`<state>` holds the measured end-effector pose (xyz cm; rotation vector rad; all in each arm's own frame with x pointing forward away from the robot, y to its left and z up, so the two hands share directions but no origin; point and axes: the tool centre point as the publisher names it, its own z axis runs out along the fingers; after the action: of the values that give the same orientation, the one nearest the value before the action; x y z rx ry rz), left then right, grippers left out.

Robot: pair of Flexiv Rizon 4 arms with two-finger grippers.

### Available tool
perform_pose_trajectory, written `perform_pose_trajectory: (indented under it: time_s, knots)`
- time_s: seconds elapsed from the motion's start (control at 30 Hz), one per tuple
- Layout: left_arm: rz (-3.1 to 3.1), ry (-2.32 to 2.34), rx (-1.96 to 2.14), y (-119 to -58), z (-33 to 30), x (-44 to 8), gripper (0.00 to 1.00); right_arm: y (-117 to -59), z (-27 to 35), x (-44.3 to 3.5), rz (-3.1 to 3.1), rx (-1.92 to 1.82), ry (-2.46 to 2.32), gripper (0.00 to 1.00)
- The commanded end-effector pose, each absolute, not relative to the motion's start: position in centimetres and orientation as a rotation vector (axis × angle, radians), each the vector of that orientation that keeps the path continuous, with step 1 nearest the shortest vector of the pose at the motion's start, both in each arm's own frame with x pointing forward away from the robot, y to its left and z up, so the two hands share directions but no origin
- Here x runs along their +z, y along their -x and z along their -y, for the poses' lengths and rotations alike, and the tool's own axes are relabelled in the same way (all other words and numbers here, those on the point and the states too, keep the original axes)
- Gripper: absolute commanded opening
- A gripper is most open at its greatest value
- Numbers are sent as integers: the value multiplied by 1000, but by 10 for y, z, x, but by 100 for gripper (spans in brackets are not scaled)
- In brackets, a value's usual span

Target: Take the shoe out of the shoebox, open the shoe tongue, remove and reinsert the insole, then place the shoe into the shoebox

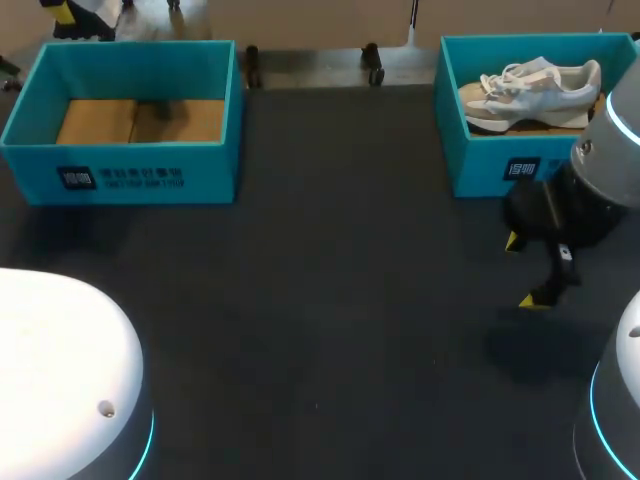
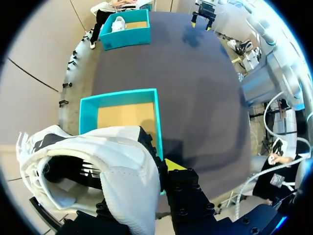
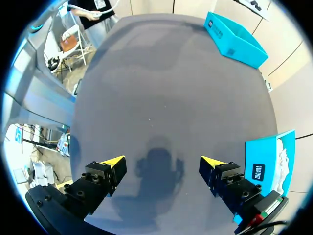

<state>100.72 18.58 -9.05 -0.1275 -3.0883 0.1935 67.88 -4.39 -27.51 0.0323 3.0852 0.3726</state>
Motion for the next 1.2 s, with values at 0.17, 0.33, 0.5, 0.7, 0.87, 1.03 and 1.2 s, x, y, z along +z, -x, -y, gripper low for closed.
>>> perform_pose_trajectory:
  time_s: [0.17, 0.33, 0.5, 0.7, 0.87, 1.03, 1.2]
  knots:
    - [3074, 198, 188, -1020, -198, -94, 0, -678, 44, -276, -3082, 371, -34, 100]
    - [3066, 276, 176, -1031, -205, -101, 0, -678, 44, -276, -3082, 371, -34, 100]
    - [3070, 316, 151, -1042, -209, -105, 0, -678, 44, -276, -3082, 371, -34, 100]
    - [3061, 456, 165, -1048, -216, -105, 0, -678, 44, -276, -3082, 371, -34, 100]
    - [3044, 643, 171, -1050, -223, -102, 0, -678, 44, -276, -3082, 371, -34, 100]
    - [3038, 850, 84, -1056, -240, -102, 0, -678, 44, -276, -3082, 371, -34, 100]
    - [3026, 1098, 99, -1066, -267, -95, 0, -678, 44, -276, -3082, 371, -34, 100]
